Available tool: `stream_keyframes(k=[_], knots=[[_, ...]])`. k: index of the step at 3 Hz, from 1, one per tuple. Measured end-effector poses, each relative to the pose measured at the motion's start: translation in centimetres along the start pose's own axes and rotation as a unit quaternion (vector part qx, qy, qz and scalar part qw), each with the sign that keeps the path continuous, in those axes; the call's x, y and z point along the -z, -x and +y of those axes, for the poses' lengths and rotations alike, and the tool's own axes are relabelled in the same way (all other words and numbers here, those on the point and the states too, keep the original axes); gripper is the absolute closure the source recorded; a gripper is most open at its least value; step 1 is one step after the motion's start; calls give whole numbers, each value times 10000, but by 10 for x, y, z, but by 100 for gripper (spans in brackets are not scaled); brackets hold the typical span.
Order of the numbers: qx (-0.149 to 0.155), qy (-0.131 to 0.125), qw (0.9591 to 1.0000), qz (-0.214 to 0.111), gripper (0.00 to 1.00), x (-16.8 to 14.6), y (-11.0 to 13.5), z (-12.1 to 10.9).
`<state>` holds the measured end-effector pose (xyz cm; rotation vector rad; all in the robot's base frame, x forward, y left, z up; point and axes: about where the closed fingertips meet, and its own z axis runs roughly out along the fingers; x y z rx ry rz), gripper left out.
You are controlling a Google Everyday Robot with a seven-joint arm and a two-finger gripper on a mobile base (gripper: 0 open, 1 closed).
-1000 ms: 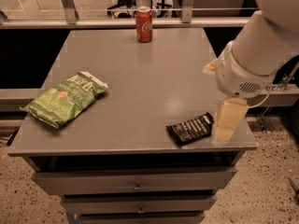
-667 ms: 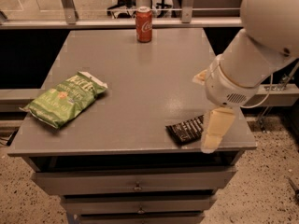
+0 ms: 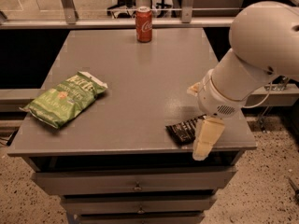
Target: Move rxbar chocolate near green jalapeno chip bag
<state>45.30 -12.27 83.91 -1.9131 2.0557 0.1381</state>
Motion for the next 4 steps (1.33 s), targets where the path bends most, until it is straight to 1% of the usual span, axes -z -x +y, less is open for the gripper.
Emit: stream_keyframes(k=[1,2,3,4], knots=[[-105,60,9999,-25,0,-11,-5,2],[-185,64,9998,-90,16,-16,-7,2],[-239,50,9996,-118,47,-18,-6,-2],[-273,-20,9996,-105,78,-8,-1,-11]])
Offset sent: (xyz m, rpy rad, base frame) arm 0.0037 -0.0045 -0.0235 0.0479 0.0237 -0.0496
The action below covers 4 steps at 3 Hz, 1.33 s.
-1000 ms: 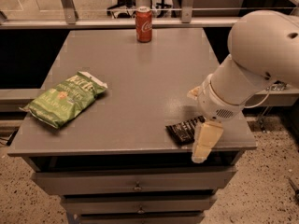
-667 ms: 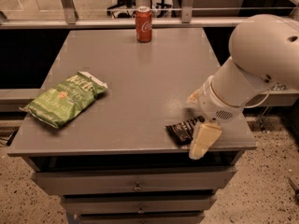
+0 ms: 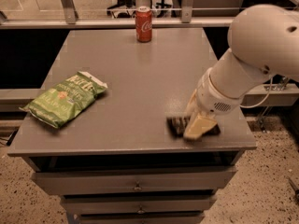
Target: Move rxbar chocolate near green jalapeno chip bag
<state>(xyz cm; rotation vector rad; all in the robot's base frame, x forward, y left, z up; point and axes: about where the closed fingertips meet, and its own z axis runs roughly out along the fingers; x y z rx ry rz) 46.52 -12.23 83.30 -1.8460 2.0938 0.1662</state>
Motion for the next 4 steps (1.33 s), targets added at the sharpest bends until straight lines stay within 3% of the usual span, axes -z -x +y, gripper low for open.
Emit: stream_keyframes(k=[1,2,4], knots=[[-25,-42,10000,-8,99,8,5,-3],[-74,-45,10000,-35,100,10,8,-3],[22,-343,9985,-430,100,27,33,-41]])
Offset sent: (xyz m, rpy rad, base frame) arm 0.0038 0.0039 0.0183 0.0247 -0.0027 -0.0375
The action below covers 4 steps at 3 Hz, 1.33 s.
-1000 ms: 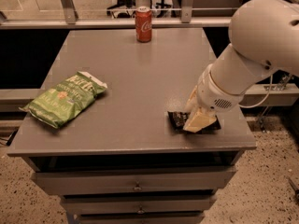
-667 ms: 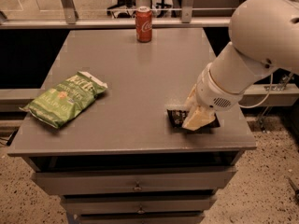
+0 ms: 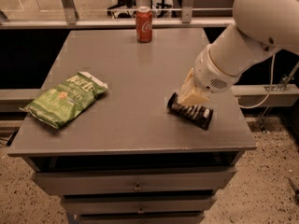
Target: Move rxbar chocolate near green jalapeno chip bag
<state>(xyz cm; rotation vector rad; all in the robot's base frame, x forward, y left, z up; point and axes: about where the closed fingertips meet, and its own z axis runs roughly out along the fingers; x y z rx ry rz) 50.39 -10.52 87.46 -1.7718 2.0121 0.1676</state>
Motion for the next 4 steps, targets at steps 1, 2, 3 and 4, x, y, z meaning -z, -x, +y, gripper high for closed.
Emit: stream_keyframes(k=[1,2,3,4], knots=[[37,-116,9985,-542,100,-13,40,-21],[123,-76,9964,-836,76,-32,74,-22],[131,-74,9965,-817,53,-31,74,-21],[288,-93,9958,-865,22,-25,69,-16]])
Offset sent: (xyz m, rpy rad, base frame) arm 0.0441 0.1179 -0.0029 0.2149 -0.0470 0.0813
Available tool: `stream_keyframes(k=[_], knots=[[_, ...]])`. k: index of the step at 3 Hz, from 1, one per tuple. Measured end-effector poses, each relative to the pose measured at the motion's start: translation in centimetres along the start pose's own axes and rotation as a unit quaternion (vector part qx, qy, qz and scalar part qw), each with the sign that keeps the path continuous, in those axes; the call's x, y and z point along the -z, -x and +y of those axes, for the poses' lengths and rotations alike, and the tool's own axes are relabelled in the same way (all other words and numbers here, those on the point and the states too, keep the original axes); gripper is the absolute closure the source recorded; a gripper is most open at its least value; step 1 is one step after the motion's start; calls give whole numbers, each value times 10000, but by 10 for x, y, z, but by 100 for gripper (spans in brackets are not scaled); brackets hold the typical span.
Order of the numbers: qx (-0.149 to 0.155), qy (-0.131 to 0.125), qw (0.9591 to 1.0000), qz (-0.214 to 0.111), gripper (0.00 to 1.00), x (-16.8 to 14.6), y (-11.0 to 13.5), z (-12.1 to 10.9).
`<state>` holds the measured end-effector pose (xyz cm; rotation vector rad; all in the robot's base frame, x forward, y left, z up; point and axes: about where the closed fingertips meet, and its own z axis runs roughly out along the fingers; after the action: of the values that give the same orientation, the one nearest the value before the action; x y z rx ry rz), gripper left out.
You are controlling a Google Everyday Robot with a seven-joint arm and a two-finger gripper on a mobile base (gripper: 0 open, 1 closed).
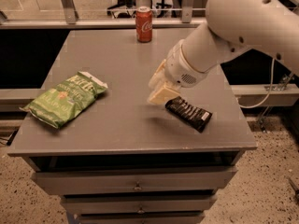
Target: Move rxbar chocolate near green jalapeno chip bag
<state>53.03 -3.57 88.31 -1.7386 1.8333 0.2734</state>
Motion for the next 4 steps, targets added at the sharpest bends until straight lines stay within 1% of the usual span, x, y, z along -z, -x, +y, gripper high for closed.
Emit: stream_keyframes(k=[1,2,3,4], knots=[[82,-55,9999,-44,0,12,-13,5],[50,-111,9999,70,0,15,-29,7],[-119,-63,9996,241,0,10,-43,8],[-348,16,9984,435,0,0,-56,9]])
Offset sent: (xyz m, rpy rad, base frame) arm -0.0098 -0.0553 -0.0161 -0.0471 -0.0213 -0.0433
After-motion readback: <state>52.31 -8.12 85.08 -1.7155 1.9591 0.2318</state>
